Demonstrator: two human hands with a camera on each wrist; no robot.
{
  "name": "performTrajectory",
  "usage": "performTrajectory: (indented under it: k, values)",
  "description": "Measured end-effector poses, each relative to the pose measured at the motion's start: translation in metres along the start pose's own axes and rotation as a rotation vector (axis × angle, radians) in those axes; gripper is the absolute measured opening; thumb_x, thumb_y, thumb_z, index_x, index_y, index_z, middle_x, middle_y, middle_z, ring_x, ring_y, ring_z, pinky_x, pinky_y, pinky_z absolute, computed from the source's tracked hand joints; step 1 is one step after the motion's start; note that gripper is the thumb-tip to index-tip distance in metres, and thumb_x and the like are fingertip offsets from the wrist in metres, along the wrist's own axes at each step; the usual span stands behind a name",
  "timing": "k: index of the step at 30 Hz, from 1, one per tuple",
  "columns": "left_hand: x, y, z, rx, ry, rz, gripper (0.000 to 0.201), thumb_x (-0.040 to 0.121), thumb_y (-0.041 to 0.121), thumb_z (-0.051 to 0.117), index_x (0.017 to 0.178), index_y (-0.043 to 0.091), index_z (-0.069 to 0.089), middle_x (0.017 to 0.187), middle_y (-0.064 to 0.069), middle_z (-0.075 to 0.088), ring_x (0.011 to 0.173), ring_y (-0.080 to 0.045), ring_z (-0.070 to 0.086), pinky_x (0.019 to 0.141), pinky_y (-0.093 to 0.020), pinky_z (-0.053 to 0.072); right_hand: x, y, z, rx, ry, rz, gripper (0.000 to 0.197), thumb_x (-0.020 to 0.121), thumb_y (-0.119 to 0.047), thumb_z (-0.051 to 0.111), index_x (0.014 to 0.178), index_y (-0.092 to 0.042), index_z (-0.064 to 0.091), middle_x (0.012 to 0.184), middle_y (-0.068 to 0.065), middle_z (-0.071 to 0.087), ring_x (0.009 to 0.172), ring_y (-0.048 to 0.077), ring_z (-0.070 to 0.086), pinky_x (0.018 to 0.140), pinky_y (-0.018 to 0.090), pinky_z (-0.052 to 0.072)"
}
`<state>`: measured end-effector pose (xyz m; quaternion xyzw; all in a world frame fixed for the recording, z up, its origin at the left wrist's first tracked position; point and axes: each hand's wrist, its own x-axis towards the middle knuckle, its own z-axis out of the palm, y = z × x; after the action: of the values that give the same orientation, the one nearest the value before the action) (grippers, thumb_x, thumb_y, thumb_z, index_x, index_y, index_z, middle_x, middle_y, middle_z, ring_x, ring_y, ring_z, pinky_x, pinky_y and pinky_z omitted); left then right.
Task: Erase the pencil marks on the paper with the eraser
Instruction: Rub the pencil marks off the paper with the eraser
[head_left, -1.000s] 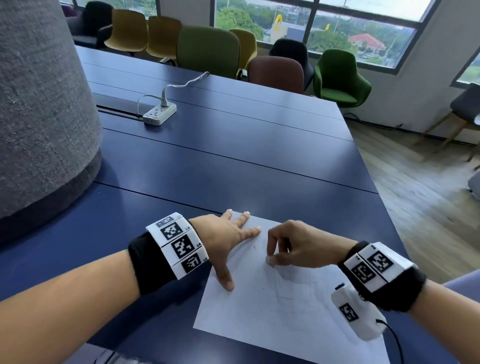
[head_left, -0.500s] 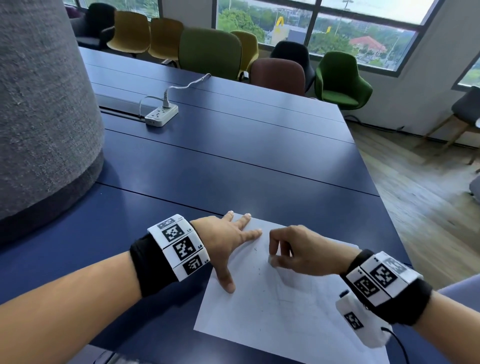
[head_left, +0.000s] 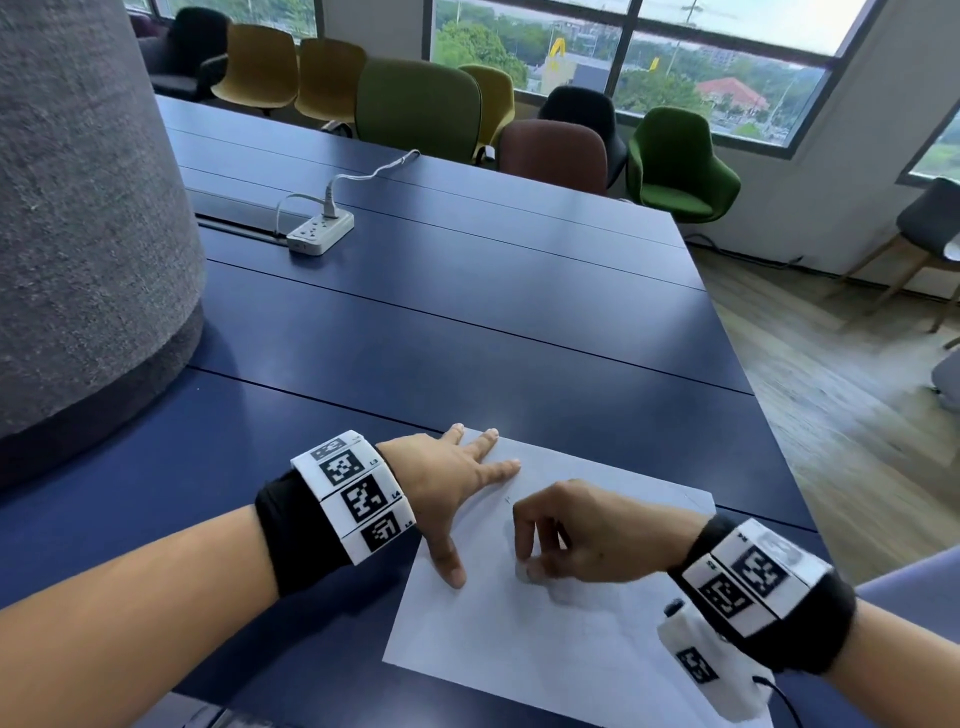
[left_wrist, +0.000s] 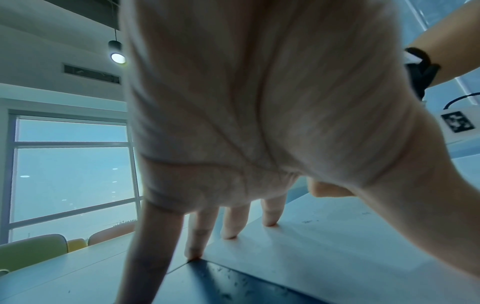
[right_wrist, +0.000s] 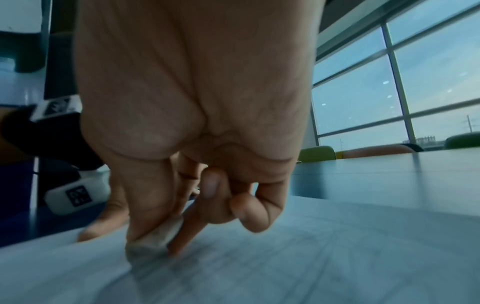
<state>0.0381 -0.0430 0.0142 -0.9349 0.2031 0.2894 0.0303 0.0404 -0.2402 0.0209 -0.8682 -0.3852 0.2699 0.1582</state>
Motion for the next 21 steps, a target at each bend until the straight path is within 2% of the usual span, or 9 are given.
performTrajectory:
  k: [3, 5, 9, 11, 17, 21]
  values:
    - [-0.001, 0.0, 0.0, -0.005, 0.001, 0.0, 0.132, 0.062, 0.058, 0.084, 0.153, 0.042, -0.011, 0.161, 0.004, -0.023, 0.15, -0.027, -0.015, 0.116, -0.046, 0.022, 0.011, 0.013, -0.01, 0.0, 0.118, 0.086, 0.012, 0.086, -0.029, 0.069, 0.089, -0.019, 0.063, 0.072, -0.008, 0.061, 0.055, -0.002, 0.051, 0.054, 0.011, 0.036]
    - [-0.001, 0.0, 0.0, -0.004, 0.003, 0.001, 0.132, 0.063, 0.058, 0.084, 0.153, 0.041, -0.011, 0.161, 0.004, -0.024, 0.15, -0.027, -0.015, 0.116, -0.045, 0.023, 0.014, 0.019, -0.012, 0.008, 0.17, 0.121, 0.012, 0.088, -0.03, 0.068, 0.088, -0.021, 0.06, 0.071, -0.008, 0.06, 0.054, -0.003, 0.051, 0.052, 0.01, 0.036]
    - [-0.001, 0.0, 0.0, -0.003, -0.002, 0.0, 0.133, 0.063, 0.058, 0.084, 0.153, 0.041, -0.012, 0.162, 0.003, -0.023, 0.149, -0.027, -0.015, 0.115, -0.046, 0.023, 0.008, 0.013, -0.011, 0.018, 0.104, 0.086, 0.011, 0.088, -0.028, 0.068, 0.089, -0.018, 0.062, 0.066, -0.01, 0.053, 0.055, -0.003, 0.05, 0.056, 0.009, 0.038]
    - [0.0, 0.0, 0.0, 0.001, -0.005, -0.002, 0.133, 0.062, 0.059, 0.083, 0.153, 0.042, -0.012, 0.161, 0.004, -0.024, 0.149, -0.027, -0.015, 0.115, -0.046, 0.024, 0.009, 0.013, -0.013, -0.002, 0.072, 0.079, 0.012, 0.086, -0.029, 0.07, 0.09, -0.018, 0.065, 0.068, -0.01, 0.056, 0.056, -0.003, 0.05, 0.056, 0.01, 0.039]
    - [0.0, 0.0, 0.0, -0.004, -0.005, 0.002, 0.131, 0.063, 0.058, 0.084, 0.153, 0.042, -0.011, 0.161, 0.005, -0.023, 0.149, -0.026, -0.015, 0.116, -0.046, 0.023, 0.02, 0.037, -0.022, -0.003, 0.249, 0.186, 0.013, 0.087, -0.033, 0.069, 0.084, -0.025, 0.059, 0.066, -0.01, 0.058, 0.053, 0.0, 0.051, 0.054, 0.011, 0.035]
    - [-0.001, 0.0, 0.0, -0.003, -0.001, 0.002, 0.132, 0.063, 0.057, 0.084, 0.153, 0.041, -0.011, 0.161, 0.004, -0.023, 0.15, -0.027, -0.015, 0.115, -0.045, 0.023, 0.014, 0.029, -0.018, 0.007, 0.137, 0.126, 0.014, 0.086, -0.032, 0.07, 0.085, -0.02, 0.063, 0.065, -0.01, 0.057, 0.052, 0.0, 0.051, 0.052, 0.012, 0.038]
